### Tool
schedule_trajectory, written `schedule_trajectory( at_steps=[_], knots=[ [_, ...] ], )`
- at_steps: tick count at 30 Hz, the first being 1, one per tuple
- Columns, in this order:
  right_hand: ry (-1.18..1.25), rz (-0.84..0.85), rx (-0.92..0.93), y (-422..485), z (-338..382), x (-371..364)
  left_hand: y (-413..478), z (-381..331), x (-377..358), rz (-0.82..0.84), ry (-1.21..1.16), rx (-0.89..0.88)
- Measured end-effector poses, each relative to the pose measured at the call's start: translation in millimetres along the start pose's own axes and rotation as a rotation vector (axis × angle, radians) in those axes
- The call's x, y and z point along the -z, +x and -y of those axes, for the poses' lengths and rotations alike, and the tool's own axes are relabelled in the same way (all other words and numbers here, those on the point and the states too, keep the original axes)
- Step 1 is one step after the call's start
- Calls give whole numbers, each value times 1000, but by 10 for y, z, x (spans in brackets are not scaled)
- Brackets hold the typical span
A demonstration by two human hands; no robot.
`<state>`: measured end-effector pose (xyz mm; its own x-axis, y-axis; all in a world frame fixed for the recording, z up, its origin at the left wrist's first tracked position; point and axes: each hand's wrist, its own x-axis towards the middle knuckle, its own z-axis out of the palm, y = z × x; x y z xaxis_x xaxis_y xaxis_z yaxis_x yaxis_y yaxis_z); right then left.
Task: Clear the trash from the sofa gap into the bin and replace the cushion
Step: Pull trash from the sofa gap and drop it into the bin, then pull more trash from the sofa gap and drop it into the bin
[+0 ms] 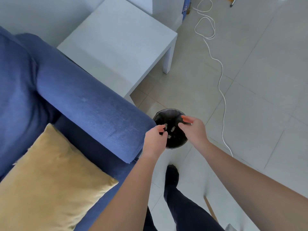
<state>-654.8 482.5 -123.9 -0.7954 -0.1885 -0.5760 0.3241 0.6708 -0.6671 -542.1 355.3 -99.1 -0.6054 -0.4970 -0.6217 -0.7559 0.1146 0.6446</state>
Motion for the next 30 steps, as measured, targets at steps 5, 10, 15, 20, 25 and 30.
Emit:
schedule_trajectory(
  at_steps=[5, 10, 15, 20, 25, 30],
  knots=[
    [-19, 23, 114, -243, 555, -175, -219, -121, 580, -101, -137, -74],
    [-7, 79, 217, -568, 1027, -632, -356, 176, 1328, -255, -202, -85],
    [-23, 179, 271, -898, 1415, -1430, -432, 954, 2143, -393, -294, 16],
    [-115, 293, 337, -1206, 1621, -2460, -512, 1936, 2927, -532, -320, 152],
    [-212, 426, 375, -1484, 1810, -3570, -565, 2881, 3609, -649, -307, 250],
    [-272, 502, 392, -1684, 1943, -4650, -511, 3699, 4157, -727, -315, 349]
  ],
)
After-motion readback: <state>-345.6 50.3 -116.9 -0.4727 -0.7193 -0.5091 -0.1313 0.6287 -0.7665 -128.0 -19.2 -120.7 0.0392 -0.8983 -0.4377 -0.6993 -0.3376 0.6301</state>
